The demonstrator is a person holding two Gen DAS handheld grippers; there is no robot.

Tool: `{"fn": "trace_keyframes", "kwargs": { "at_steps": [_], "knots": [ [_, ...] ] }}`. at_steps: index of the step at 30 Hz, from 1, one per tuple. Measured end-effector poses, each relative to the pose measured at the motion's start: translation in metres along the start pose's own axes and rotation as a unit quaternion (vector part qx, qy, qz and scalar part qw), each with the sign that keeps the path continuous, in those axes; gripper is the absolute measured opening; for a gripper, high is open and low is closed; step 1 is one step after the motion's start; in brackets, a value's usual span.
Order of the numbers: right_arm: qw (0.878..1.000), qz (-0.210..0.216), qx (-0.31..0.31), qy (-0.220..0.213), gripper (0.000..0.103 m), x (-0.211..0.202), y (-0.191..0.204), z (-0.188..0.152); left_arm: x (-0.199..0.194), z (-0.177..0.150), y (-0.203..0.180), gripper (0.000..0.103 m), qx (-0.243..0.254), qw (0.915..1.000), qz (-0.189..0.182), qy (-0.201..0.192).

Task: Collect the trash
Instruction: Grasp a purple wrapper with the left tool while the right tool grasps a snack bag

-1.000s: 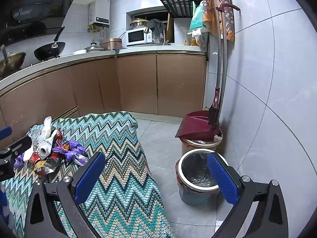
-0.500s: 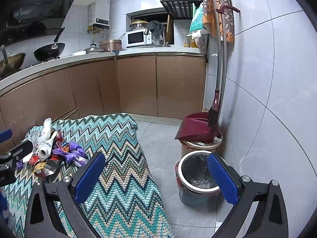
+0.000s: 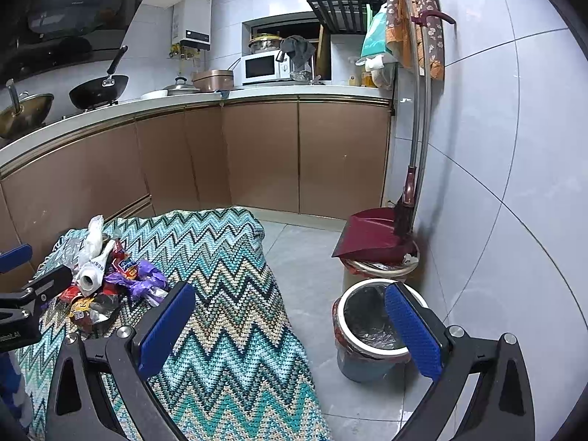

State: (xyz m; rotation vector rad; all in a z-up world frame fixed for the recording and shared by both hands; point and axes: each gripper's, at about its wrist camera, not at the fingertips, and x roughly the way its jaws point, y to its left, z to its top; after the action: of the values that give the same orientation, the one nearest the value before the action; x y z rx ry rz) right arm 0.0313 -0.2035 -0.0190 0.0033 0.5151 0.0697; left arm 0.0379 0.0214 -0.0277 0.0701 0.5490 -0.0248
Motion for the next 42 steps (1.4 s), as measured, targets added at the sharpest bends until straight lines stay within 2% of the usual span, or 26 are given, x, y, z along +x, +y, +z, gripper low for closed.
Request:
{"fn": "trace_keyframes", "kwargs": {
  "at_steps": [4, 8, 14, 17, 19, 21, 24, 26, 28, 31, 34, 36, 38, 39, 40, 41, 42],
  "knots": [
    [1.000, 0.019, -0.010, 0.009, 0.103, 0.006, 0.012, 0.002, 0.006, -0.007, 0.012, 0.103, -0.008, 0.9998, -0.010, 0.012],
    [0.998, 0.058, -0.024, 0.030, 0.103, 0.020, 0.030, 0.002, 0.016, -0.018, 0.031, 0.103, -0.018, 0.9993, -0.018, 0.029],
    [0.990, 0.121, -0.043, 0.065, 0.103, 0.045, 0.067, 0.002, 0.023, -0.039, 0.086, 0.103, -0.053, 0.9976, -0.010, 0.042],
    [0.983, 0.153, -0.050, 0.087, 0.095, 0.058, 0.089, 0.000, 0.021, -0.051, 0.125, 0.102, -0.078, 0.9962, 0.009, 0.039],
    [0.977, 0.177, -0.055, 0.106, 0.084, 0.068, 0.106, -0.002, 0.020, -0.060, 0.155, 0.102, -0.097, 0.9941, 0.028, 0.039],
    [0.969, 0.206, -0.063, 0.122, 0.077, 0.076, 0.125, -0.006, 0.019, -0.069, 0.184, 0.102, -0.114, 0.9913, 0.050, 0.044],
    [0.954, 0.250, -0.070, 0.149, 0.077, 0.086, 0.154, -0.015, 0.027, -0.079, 0.221, 0.102, -0.133, 0.9869, 0.071, 0.057],
    [0.945, 0.274, -0.075, 0.166, 0.072, 0.094, 0.174, -0.020, 0.035, -0.084, 0.241, 0.102, -0.140, 0.9845, 0.083, 0.064],
    [0.934, 0.296, -0.082, 0.180, 0.067, 0.100, 0.194, -0.026, 0.043, -0.087, 0.253, 0.101, -0.143, 0.9835, 0.084, 0.072],
    [0.927, 0.306, -0.097, 0.191, 0.062, 0.107, 0.214, -0.030, 0.053, -0.090, 0.259, 0.100, -0.141, 0.9840, 0.075, 0.078],
    [0.919, 0.326, -0.089, 0.204, 0.055, 0.121, 0.223, -0.031, 0.063, -0.092, 0.260, 0.091, -0.138, 0.9837, 0.070, 0.092],
    [0.912, 0.338, -0.090, 0.214, 0.050, 0.129, 0.230, -0.035, 0.070, -0.093, 0.260, 0.080, -0.139, 0.9821, 0.069, 0.107],
    [0.904, 0.352, -0.091, 0.223, 0.042, 0.136, 0.236, -0.040, 0.078, -0.096, 0.262, 0.061, -0.146, 0.9792, 0.063, 0.126],
    [0.902, 0.357, -0.093, 0.226, 0.035, 0.138, 0.239, -0.044, 0.081, -0.097, 0.262, 0.057, -0.151, 0.9775, 0.060, 0.135],
    [0.899, 0.361, -0.096, 0.229, 0.027, 0.137, 0.240, -0.046, 0.083, -0.099, 0.263, 0.046, -0.155, 0.9758, 0.058, 0.143],
    [0.895, 0.369, -0.095, 0.230, 0.023, 0.137, 0.240, -0.048, 0.085, -0.100, 0.264, 0.039, -0.158, 0.9746, 0.058, 0.148],
    [0.892, 0.379, -0.091, 0.230, 0.014, 0.135, 0.238, -0.048, 0.084, -0.102, 0.264, 0.038, -0.161, 0.9738, 0.058, 0.150]
  ]
}}
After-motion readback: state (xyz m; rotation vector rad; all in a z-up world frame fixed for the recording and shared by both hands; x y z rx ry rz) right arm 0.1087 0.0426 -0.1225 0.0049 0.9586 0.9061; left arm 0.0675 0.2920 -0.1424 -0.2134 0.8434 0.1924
